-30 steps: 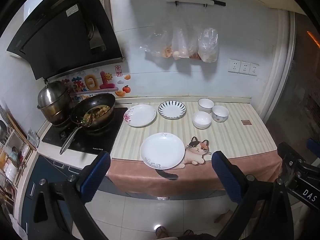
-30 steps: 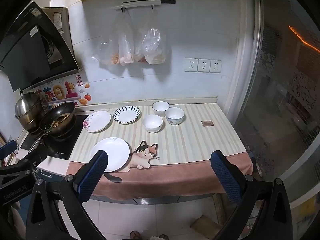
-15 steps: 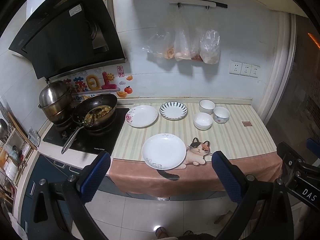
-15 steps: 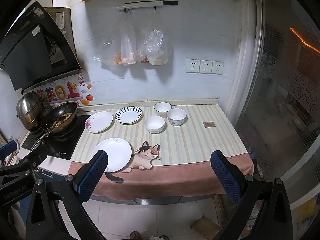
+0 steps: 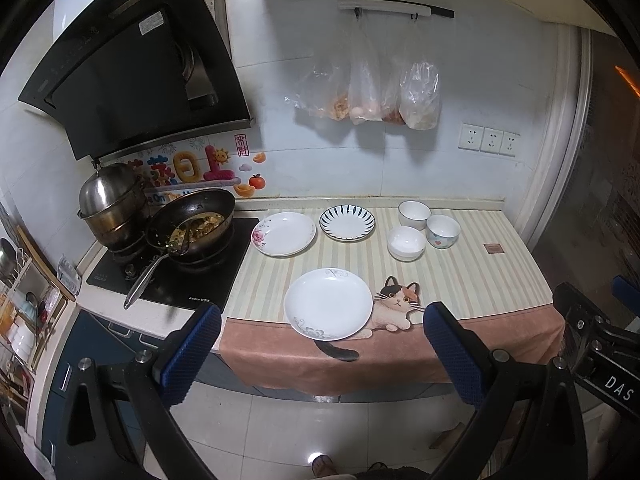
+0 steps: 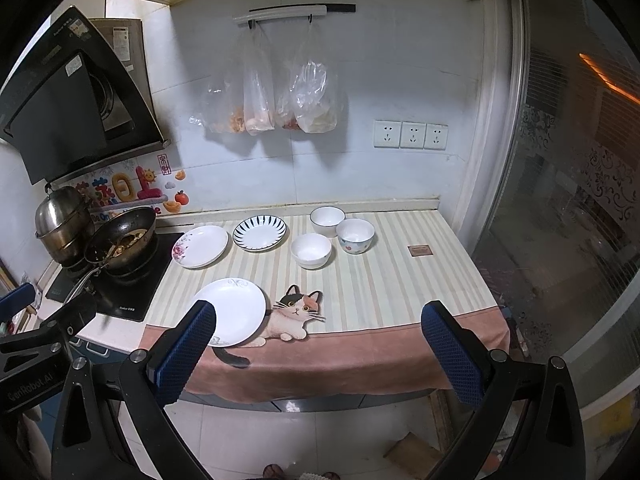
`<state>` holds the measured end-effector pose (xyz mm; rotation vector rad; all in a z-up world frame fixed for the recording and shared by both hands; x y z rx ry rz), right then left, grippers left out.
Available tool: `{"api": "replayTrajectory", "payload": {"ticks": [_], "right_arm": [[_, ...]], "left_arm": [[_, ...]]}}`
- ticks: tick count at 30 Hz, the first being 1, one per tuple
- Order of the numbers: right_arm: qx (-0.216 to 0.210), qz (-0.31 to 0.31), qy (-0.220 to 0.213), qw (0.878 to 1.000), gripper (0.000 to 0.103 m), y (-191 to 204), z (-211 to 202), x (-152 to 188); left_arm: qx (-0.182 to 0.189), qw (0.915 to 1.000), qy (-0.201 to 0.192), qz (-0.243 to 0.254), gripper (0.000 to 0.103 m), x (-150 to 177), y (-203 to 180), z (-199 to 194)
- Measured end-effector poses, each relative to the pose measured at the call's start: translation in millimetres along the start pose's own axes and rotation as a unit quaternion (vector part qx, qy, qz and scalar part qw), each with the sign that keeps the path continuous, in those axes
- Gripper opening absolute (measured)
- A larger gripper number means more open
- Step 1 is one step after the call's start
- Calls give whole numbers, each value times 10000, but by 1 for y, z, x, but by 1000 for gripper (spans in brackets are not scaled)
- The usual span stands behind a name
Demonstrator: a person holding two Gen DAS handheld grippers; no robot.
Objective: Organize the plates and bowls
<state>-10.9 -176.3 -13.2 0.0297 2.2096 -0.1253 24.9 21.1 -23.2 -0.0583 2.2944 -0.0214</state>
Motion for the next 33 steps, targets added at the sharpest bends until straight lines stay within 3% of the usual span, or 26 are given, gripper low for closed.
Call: {"api": "replayTrajectory", "payload": {"ticks": [33], "right_arm": [[-79, -53, 88, 9999, 103, 12, -1, 7]], "left_arm": [[9, 10000, 8, -41, 103, 5, 4, -9]]}}
Point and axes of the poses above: each gripper's, at about its wrist camera, not at the fingertips, and z roughly the way its jaws point, y to its left, x to its underside, the point moved 3 cm from there along z, roughly the way its jaws point, and after that the axes turned 6 degrees about -z, right-handed, at the moved point
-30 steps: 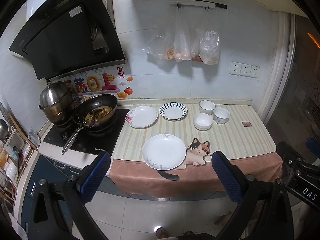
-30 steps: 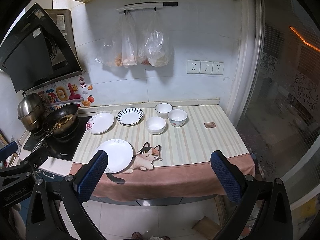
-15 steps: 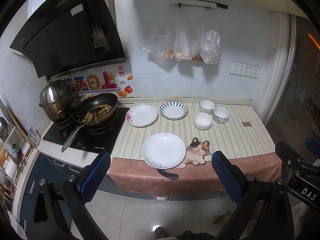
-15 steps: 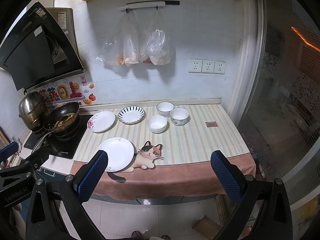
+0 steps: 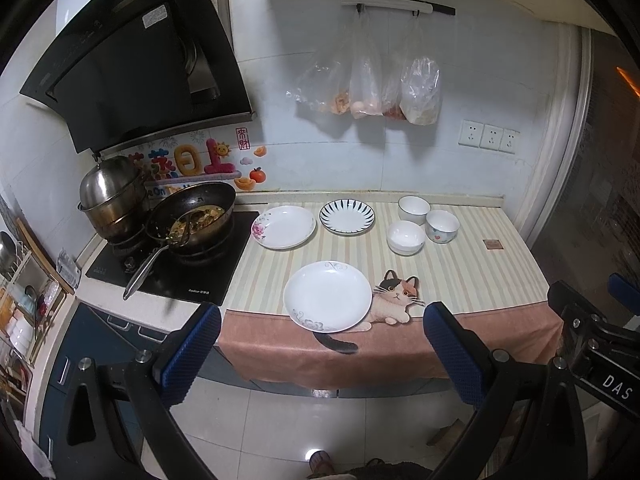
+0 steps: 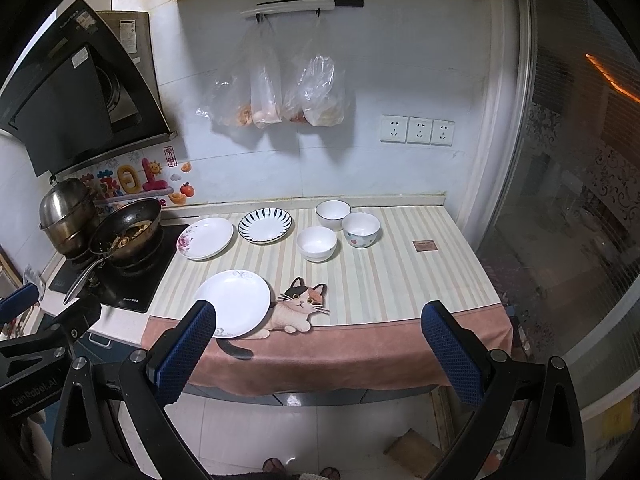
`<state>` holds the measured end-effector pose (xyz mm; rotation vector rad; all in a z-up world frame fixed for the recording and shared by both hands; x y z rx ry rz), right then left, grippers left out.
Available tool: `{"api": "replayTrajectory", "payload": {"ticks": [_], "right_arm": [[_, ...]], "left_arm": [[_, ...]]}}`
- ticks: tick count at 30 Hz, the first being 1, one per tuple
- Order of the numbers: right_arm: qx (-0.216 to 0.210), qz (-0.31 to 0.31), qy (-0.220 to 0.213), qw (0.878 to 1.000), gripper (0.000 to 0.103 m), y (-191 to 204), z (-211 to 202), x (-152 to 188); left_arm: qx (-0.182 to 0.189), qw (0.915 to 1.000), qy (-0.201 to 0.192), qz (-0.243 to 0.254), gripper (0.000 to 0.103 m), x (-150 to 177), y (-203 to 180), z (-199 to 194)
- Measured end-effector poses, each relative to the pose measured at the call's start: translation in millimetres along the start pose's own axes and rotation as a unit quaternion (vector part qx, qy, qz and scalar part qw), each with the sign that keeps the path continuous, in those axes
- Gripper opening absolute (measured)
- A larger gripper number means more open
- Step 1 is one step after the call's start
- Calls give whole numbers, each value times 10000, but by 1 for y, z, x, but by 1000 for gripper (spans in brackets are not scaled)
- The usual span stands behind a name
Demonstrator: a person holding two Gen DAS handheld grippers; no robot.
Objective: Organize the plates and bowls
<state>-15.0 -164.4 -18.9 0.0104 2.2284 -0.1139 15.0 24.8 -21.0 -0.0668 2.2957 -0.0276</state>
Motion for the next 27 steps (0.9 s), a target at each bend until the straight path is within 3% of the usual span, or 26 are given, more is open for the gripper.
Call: {"api": "replayTrajectory", "payload": {"ticks": [16, 21, 27], "right_arm": [[-147, 213, -38, 9997, 103, -2, 5, 2], [-580, 396, 453, 9965, 103, 8, 55, 4], [-1064, 548, 1144, 9862, 103, 33, 149, 12]], "left_arm": [[113, 9999, -19, 28, 103, 2, 4, 9], [-34, 10000, -91, 8, 103, -7, 32, 53], [-111, 9989, 433, -129, 103, -9, 73, 142]]}}
Point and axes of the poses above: each gripper's, at about its wrist camera, not at the fingertips, and z roughly the way its jaws point, y to its left, x to its underside, the point moved 3 cm from there along z, roughly the way its jaws point, and after that the axes turned 6 degrees about -z, right-handed, at the moved point
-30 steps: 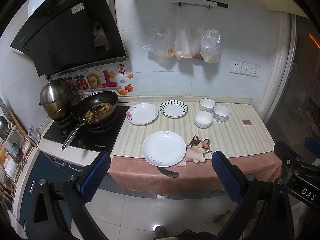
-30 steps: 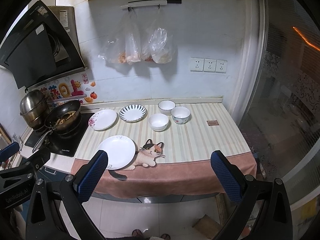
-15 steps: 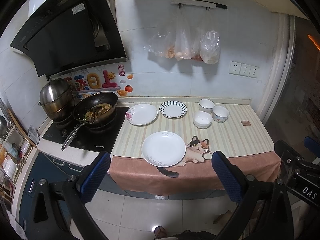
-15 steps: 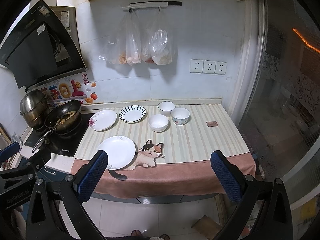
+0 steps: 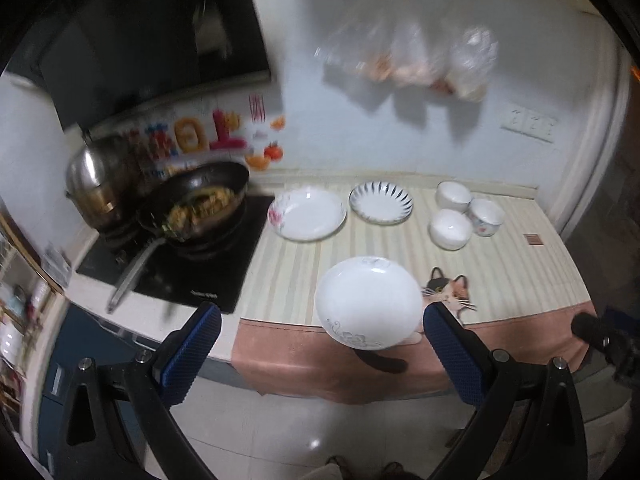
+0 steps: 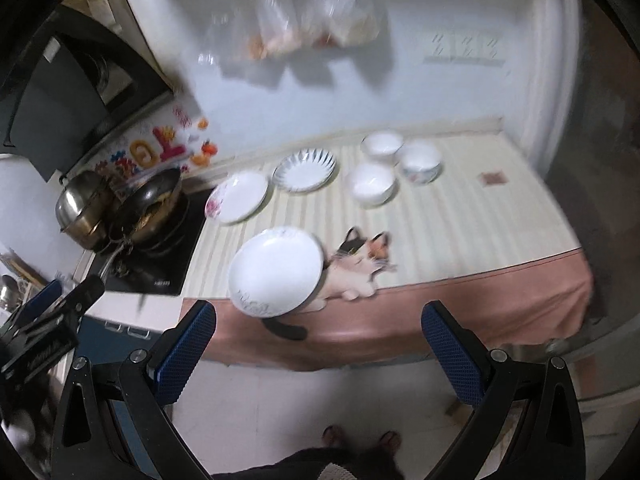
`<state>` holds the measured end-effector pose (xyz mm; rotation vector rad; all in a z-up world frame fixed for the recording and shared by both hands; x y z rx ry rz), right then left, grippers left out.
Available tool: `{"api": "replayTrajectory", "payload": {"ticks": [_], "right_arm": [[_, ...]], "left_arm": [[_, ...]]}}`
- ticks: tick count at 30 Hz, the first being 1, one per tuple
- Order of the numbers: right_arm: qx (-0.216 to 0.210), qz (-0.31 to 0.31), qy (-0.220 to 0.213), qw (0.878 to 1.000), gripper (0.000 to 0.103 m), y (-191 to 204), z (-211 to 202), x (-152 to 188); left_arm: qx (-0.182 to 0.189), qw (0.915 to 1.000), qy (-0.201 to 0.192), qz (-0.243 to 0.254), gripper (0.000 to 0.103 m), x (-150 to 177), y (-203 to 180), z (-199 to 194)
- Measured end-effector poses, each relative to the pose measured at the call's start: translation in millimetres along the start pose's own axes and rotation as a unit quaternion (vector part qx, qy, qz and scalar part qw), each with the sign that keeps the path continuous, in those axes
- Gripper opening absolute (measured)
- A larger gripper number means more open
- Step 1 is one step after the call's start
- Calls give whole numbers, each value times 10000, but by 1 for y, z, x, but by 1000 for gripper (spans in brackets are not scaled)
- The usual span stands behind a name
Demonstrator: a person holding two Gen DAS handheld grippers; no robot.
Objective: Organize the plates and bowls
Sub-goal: 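Grasp the rim of the grey-swirl white plate with both tools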
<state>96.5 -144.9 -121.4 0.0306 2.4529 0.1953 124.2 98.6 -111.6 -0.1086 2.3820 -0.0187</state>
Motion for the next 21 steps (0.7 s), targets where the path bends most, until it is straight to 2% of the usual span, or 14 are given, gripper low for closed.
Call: {"api": "replayTrajectory", "payload": {"ticks": [5, 9, 13, 16, 21], "right_arm": [[-176, -119, 550, 9983, 103, 3, 99, -17], [-359, -190, 920, 9949, 103, -1, 182, -31], [-560, -284, 1353, 9888, 103, -6, 264, -42], [-674, -351, 1706, 9824, 102, -9, 323, -46], [-777, -392, 2138, 9730, 99, -13, 389, -49]], "left_arm": [[160, 9960, 856, -180, 102, -2, 13, 89], [255, 9900, 1364, -256, 95, 2, 12, 152], [226, 9796, 1958, -386, 86, 7, 13, 216], [182, 9715, 2302, -541, 83, 13, 18, 256], [209, 9590, 2774, -539, 70, 24, 18, 308]]}}
Point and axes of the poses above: each gripper's, at about its wrist camera, not at the fingertips, and z roughly the way its jaws point, y to its left, x to its underside, the point moved 3 cm from there along z, roughly the way its jaws point, and after that the axes turned 6 degrees about -z, right-handed, at the moved point
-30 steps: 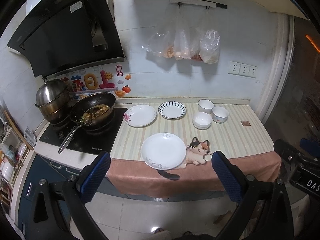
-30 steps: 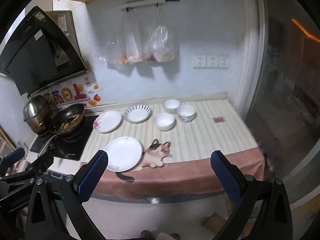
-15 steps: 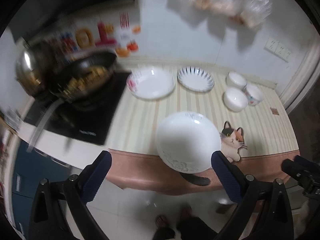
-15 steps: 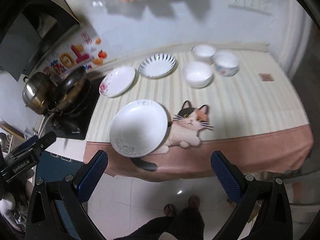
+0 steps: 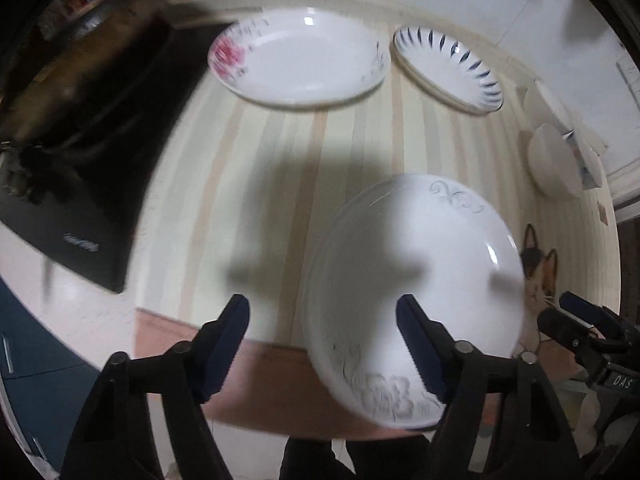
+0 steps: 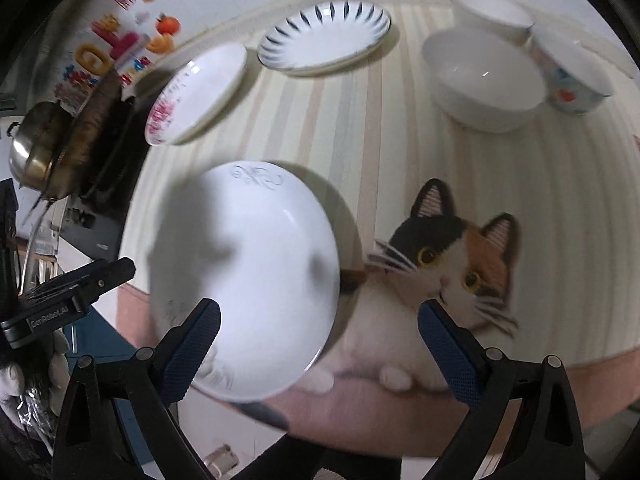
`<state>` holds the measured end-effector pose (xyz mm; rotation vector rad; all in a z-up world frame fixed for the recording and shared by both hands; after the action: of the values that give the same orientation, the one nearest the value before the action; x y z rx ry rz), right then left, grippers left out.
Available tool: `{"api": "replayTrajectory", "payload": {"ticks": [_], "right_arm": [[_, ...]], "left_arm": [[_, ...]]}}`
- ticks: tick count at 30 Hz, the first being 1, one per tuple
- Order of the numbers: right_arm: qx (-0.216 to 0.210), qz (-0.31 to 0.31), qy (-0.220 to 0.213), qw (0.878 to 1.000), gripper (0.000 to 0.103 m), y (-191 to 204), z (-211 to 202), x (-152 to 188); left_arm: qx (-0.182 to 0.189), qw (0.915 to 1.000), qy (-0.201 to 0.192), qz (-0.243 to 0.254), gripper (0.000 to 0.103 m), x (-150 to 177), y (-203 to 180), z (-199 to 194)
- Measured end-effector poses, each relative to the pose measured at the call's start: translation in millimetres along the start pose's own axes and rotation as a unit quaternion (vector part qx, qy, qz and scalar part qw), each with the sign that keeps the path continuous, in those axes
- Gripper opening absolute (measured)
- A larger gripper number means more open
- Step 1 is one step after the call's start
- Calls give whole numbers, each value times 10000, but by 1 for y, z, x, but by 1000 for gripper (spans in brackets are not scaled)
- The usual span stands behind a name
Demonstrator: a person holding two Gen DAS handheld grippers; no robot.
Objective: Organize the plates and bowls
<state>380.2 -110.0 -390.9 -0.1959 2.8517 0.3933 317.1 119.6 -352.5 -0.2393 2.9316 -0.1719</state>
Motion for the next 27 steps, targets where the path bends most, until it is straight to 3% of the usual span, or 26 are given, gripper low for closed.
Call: {"api": "replayTrajectory", "payload": {"ticks": [4, 6, 9, 13, 16, 24, 27], "right_arm": [[-136, 50, 247, 9996, 90, -8, 34, -16], [-211, 69, 352, 9991, 85, -8, 44, -20], [-357, 95, 531, 9979, 75, -7, 56, -20], [-509, 30, 716, 9961, 60, 4, 70, -21], [-671, -50, 795, 9946, 39, 11, 73, -21], [-652, -82, 784, 9948, 21, 14, 75, -17], [-689, -33, 802, 9944, 20, 7, 73, -14]], "left_arm": [[-49, 9996, 266, 99, 59, -5, -1, 24], [-7, 9992, 385, 56, 58, -5, 3, 30], [17, 9988, 480, 30, 56, -3, 4, 34], [13, 9980, 630, 71, 44, 5, 6, 36], [17, 9977, 671, 112, 34, 11, 6, 35], [-9, 9984, 556, -33, 32, 19, 16, 27], [26, 9987, 507, -23, 32, 20, 16, 21]]}}
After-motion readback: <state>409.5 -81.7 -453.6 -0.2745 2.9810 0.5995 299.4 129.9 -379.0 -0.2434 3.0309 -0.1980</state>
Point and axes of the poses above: each gripper's, at about its wrist camera, not at the fingertips, and z roughly the way its jaws point, y to its left, x to its underside, the point moved 3 cm from there along z, roughly the way its jaws point, and after that the axes turned 6 degrees about -z, right-handed, at the moved point
